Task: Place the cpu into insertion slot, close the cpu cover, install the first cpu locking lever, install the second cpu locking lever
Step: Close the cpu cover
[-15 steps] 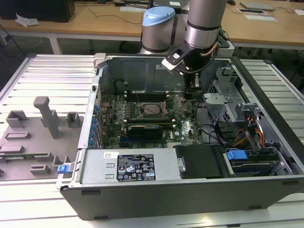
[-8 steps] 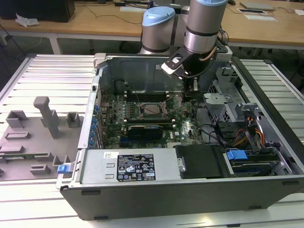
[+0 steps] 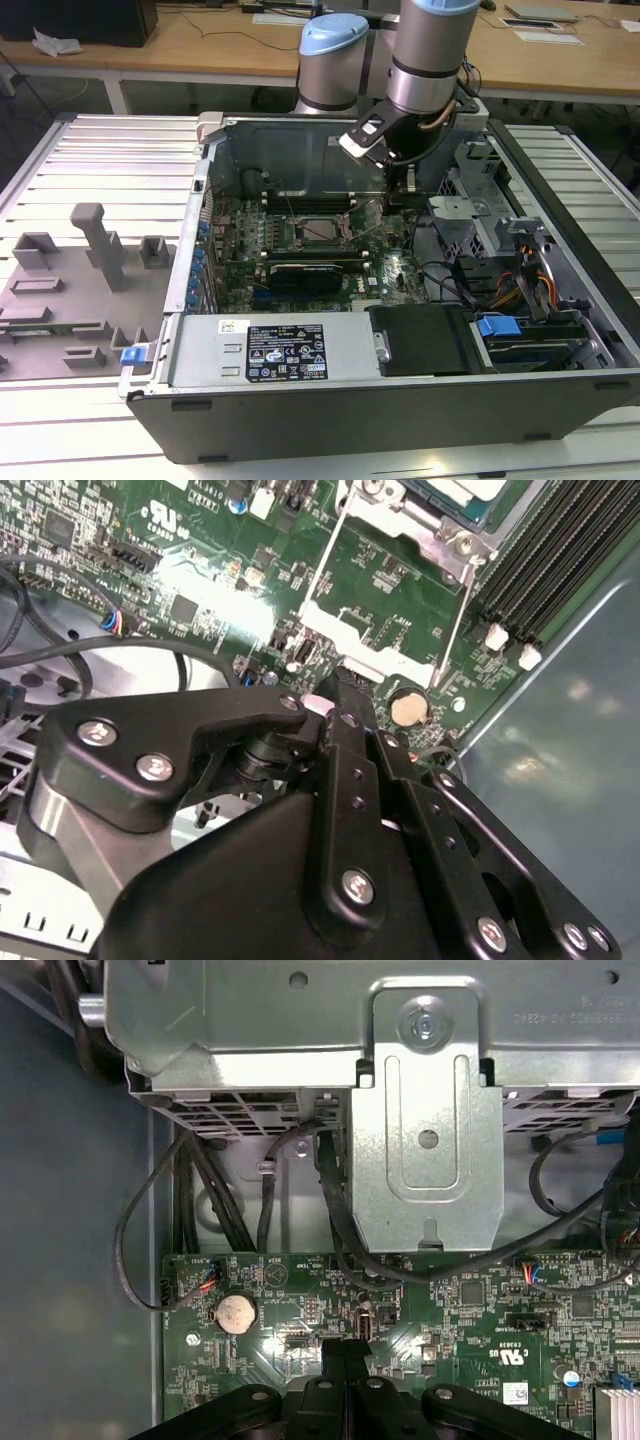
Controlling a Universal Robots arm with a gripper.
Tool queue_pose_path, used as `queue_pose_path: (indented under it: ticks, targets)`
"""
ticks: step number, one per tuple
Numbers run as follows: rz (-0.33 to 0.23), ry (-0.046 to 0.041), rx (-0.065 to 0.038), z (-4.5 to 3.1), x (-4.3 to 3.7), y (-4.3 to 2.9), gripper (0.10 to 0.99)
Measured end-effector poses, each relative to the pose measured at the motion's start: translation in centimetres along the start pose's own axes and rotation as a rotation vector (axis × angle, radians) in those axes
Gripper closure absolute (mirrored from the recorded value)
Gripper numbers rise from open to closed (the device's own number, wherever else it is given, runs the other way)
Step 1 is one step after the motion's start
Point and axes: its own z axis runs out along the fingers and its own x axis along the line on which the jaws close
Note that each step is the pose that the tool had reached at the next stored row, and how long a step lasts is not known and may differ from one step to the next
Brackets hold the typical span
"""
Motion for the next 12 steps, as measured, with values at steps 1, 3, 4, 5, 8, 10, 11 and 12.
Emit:
queue_pose_path:
  ticks: [1,3,4,5,8,10,11,12]
  targets:
    - [0.0,-0.0002,0.007,0.0,0.0,0.0,0.98]
    - [0.0,-0.0006,0.025,0.02,0.0,0.0,0.98]
    - [0.0,-0.0008,0.035,0.03,0.0,0.01,0.98]
    - [0.001,-0.0013,0.058,0.05,0.0,0.03,0.98]
    - [0.001,-0.0025,0.117,0.09,0.0,0.11,0.98]
    - [0.001,-0.003,0.152,0.11,0.0,0.14,0.98]
    - [0.001,-0.0033,0.168,0.13,0.0,0.17,0.98]
    - [0.001,-0.0037,0.193,0.14,0.0,0.19,0.98]
